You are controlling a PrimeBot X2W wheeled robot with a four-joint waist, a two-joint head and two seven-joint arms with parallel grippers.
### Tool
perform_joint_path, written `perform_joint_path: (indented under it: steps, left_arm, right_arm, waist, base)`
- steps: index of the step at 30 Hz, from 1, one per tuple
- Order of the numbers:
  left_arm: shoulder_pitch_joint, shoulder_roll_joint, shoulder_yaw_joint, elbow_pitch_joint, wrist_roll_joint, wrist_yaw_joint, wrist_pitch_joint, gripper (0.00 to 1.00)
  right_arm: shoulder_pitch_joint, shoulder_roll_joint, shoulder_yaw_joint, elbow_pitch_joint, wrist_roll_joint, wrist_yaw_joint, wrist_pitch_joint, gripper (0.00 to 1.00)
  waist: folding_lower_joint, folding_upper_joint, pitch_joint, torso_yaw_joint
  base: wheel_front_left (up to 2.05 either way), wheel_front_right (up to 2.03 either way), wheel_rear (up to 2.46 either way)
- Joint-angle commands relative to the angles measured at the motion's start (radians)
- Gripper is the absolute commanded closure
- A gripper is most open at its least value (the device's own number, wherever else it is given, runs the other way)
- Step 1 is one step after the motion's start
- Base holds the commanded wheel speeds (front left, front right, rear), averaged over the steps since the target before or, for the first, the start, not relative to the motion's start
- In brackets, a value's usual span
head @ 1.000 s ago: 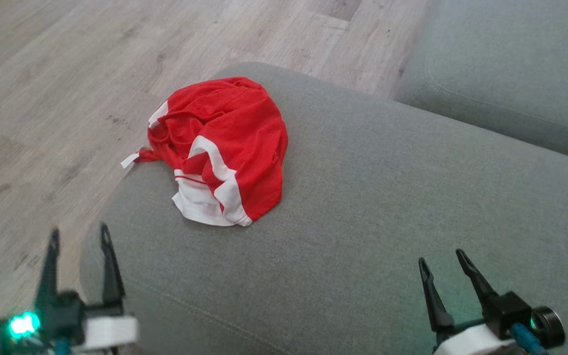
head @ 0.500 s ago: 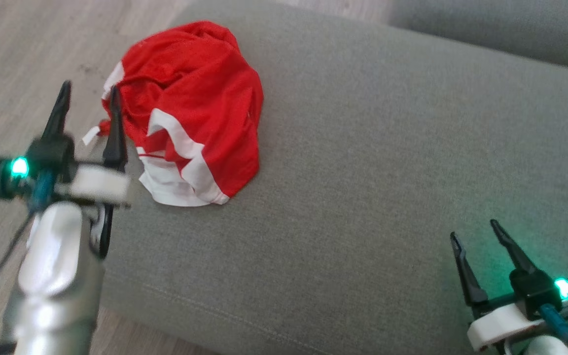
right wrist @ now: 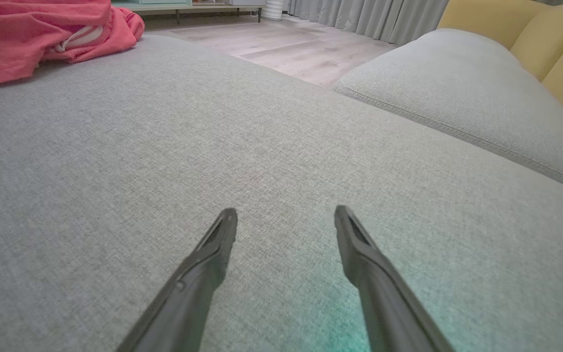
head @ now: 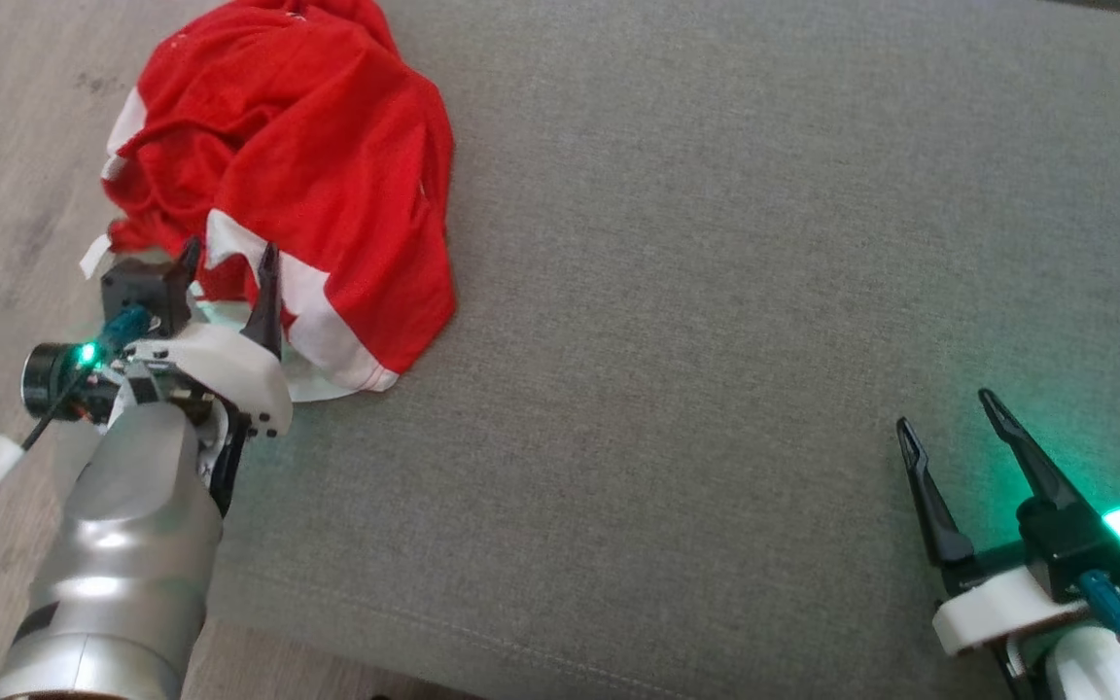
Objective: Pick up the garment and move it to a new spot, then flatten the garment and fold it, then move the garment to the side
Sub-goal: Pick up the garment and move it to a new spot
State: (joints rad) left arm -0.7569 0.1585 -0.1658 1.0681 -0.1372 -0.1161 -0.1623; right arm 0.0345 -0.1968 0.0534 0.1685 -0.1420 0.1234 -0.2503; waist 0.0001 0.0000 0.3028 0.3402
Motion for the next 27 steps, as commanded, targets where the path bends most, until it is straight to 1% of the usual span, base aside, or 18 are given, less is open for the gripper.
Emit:
perform_joint_path:
  steps: [1,3,4,5,6,9,12,14,16,19,21,24,27]
  left_arm:
    - [-0.051,0.040,0.022,-0.001,-0.017,-0.006,-0.023,0.00]
    - [-0.061,0.038,0.017,0.032,-0.027,-0.009,-0.039,0.00]
    - [-0.066,0.039,0.013,0.044,-0.030,-0.010,-0.047,0.36]
    - [-0.071,0.040,0.009,0.050,-0.034,-0.011,-0.057,0.88]
    - [-0.076,0.044,0.007,0.054,-0.038,-0.012,-0.068,1.00]
    - [-0.087,0.069,-0.009,0.042,-0.028,-0.013,-0.091,1.00]
    - [-0.090,0.089,-0.009,-0.004,-0.024,-0.012,-0.098,1.00]
    - [-0.086,0.103,-0.005,-0.079,-0.021,-0.010,-0.099,1.00]
    - [-0.081,0.127,-0.008,-0.183,-0.002,-0.008,-0.099,1.00]
    - [-0.063,0.161,-0.020,-0.327,0.036,0.003,-0.099,1.00]
    - [-0.056,0.175,-0.023,-0.406,0.050,0.006,-0.099,1.00]
    - [-0.055,0.185,-0.030,-0.478,0.054,0.004,-0.099,1.00]
    - [-0.081,0.178,-0.050,-0.523,0.048,-0.001,-0.099,1.00]
  right_arm:
    - [-0.025,-0.015,0.022,-0.032,0.002,0.007,-0.011,0.00]
    - [-0.031,-0.013,0.024,-0.030,0.003,0.007,-0.011,0.00]
    - [-0.034,-0.011,0.026,-0.028,0.003,0.007,-0.011,0.00]
    - [-0.038,-0.009,0.029,-0.027,0.004,0.007,-0.011,0.00]
    - [-0.042,-0.006,0.032,-0.025,0.005,0.007,-0.011,0.00]
    - [-0.055,0.013,0.036,-0.019,0.009,0.007,-0.011,0.00]
    - [-0.053,0.036,0.042,-0.004,0.015,0.007,-0.011,0.00]
    - [-0.049,0.053,0.044,0.006,0.020,0.007,-0.011,0.00]
    - [-0.050,0.072,0.046,0.011,0.025,0.007,-0.011,0.00]
    - [-0.044,0.099,0.053,0.023,0.034,0.007,-0.011,0.00]
    - [-0.033,0.113,0.062,0.033,0.040,0.007,-0.011,0.00]
    - [-0.017,0.129,0.071,0.045,0.048,0.007,-0.011,0.00]
    - [-0.009,0.139,0.070,0.045,0.053,0.007,-0.011,0.00]
  waist:
    - [-0.0001,0.0000,0.012,-0.011]
    - [-0.0001,0.0000,0.016,-0.019]
    - [-0.0001,0.0000,0.016,-0.023]
    - [-0.0001,0.0000,0.015,-0.029]
    - [-0.0001,0.0000,0.012,-0.035]
    - [-0.0001,0.0000,-0.009,-0.059]
    - [-0.0001,0.0000,-0.055,-0.087]
    - [-0.0001,0.0000,-0.092,-0.112]
    - [-0.0001,0.0000,-0.125,-0.145]
    - [-0.0001,0.0000,-0.185,-0.201]
    - [-0.0001,0.0000,-0.229,-0.242]
    - [-0.0001,0.0000,-0.288,-0.309]
    - [-0.0001,0.0000,-0.318,-0.367]
  base:
    - [0.00,0.00,0.00]
    - [0.00,0.00,0.00]
    - [0.00,0.00,0.00]
    - [0.00,0.00,0.00]
    - [0.00,0.00,0.00]
    - [0.00,0.00,0.00]
    - [0.00,0.00,0.00]
    - [0.00,0.00,0.00]
    - [0.00,0.00,0.00]
    - [0.00,0.00,0.00]
    - [0.00,0.00,0.00]
    - [0.00,0.00,0.00]
    - [0.00,0.00,0.00]
